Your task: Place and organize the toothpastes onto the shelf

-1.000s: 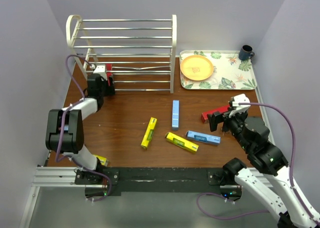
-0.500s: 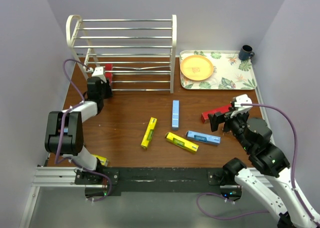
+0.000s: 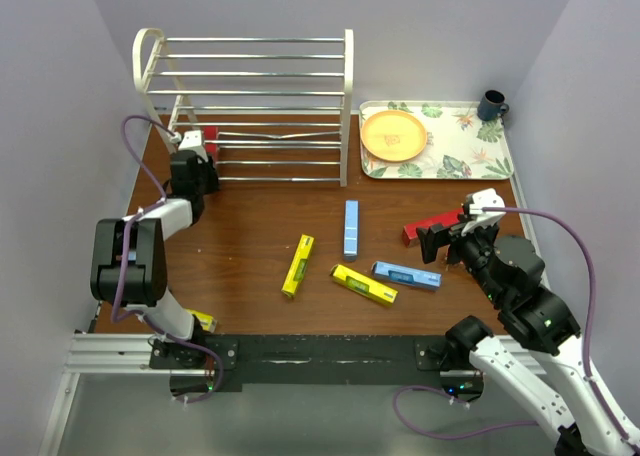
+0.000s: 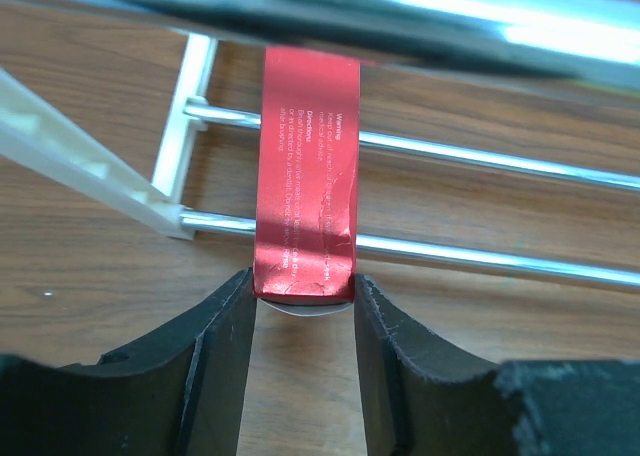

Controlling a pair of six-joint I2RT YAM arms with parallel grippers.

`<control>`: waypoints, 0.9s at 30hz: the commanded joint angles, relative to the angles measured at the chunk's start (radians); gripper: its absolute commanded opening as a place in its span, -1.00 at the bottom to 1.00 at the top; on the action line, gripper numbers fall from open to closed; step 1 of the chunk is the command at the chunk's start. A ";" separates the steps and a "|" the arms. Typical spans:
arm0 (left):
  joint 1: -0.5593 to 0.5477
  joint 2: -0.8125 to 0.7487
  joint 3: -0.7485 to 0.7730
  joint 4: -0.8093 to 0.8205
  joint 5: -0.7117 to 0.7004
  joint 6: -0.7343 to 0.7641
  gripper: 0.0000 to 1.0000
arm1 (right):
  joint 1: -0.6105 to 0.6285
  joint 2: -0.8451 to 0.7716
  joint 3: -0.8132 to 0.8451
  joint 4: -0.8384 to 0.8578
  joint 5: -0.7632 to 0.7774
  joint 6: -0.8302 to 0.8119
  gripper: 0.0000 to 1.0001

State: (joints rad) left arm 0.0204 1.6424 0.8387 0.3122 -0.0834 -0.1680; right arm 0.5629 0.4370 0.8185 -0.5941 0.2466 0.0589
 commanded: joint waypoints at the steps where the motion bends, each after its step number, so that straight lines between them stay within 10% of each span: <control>1: 0.021 -0.001 0.046 0.051 -0.021 0.056 -0.22 | 0.003 -0.014 0.044 -0.012 0.023 -0.008 0.97; 18: 0.090 0.040 0.088 -0.005 0.172 0.162 0.06 | 0.003 -0.015 0.050 -0.023 0.013 0.005 0.97; 27: 0.093 -0.067 0.057 -0.061 0.169 0.157 0.64 | 0.003 0.002 0.076 -0.038 0.031 0.044 0.97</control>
State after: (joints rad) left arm 0.1047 1.6707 0.8902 0.2615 0.0757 -0.0288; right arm 0.5629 0.4297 0.8398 -0.6323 0.2493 0.0692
